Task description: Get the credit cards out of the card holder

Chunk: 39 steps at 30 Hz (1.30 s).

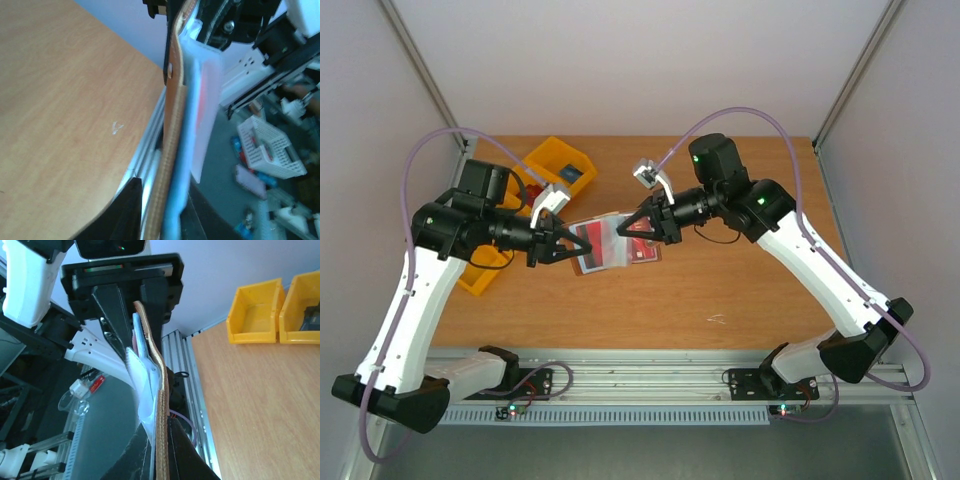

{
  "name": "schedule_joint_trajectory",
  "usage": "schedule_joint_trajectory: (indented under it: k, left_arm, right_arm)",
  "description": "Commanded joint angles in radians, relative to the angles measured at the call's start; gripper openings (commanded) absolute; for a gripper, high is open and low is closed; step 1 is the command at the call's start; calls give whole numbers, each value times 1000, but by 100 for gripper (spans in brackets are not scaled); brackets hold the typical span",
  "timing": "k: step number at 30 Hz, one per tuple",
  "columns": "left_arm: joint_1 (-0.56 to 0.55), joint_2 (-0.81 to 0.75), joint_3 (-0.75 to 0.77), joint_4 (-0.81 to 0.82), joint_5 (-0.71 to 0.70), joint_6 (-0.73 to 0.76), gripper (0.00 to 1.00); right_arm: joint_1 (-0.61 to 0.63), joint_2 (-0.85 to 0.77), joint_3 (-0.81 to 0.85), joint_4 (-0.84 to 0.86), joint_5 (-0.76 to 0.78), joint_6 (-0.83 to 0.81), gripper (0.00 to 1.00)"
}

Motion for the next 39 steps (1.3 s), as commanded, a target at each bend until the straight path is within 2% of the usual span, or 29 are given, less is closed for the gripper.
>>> schedule_joint_trajectory:
  k: [1,3,4,6,7,8,10,14,16,18,20,24,26,29,31,34,39]
  left_arm:
    - [8,-8,1,31,53,3,1]
    - [9,-10,-18,73,49,-62,0]
    - [10,-10,-21,81,51,-79,0]
    - [9,-14,-22,94,-19,-95,0]
    - [9,-15,-19,99,-97,-105,0]
    - [9,-15,-14,101,-194,-111,0]
    - [7,-15,-6,99,-451,-93,0]
    - [-33,2,-18,119,-1043,51,0]
    - [-69,0,-45,156,-1243,163,0]
    - [-88,-3,-64,192,-1354,243,0]
    - [-92,4,-36,170,-1321,261,0]
    - [-90,20,73,35,-843,121,0]
    - [-76,31,88,36,-691,22,0]
    - [-45,46,97,42,-606,-54,0]
    - [-39,44,100,42,-547,-69,0]
    - [-36,37,97,29,-446,-57,0]
    - [-31,24,93,-7,-235,-21,0]
  right_arm:
    - [-2,-12,28,10,-93,-2,1]
    - [-2,-10,20,31,-82,10,3]
    - [-2,-11,17,34,-64,12,9]
    - [-5,-21,7,32,41,12,45]
    - [-7,-28,-4,31,129,19,58]
    - [-15,-35,-19,31,218,32,65]
    - [-40,-42,-43,30,337,72,73]
    - [-45,-22,-37,-22,483,100,75]
    - [-36,-16,-42,-11,497,111,75]
    - [-15,-16,-53,22,508,120,75]
    - [10,-5,-57,54,505,129,77]
    - [56,41,-46,121,532,183,81]
    - [101,62,-31,150,600,212,80]
    - [189,50,-37,257,643,217,78]
    - [199,46,-53,314,634,270,74]
    - [199,67,-41,314,672,317,69]
    - [199,134,28,251,699,335,68]
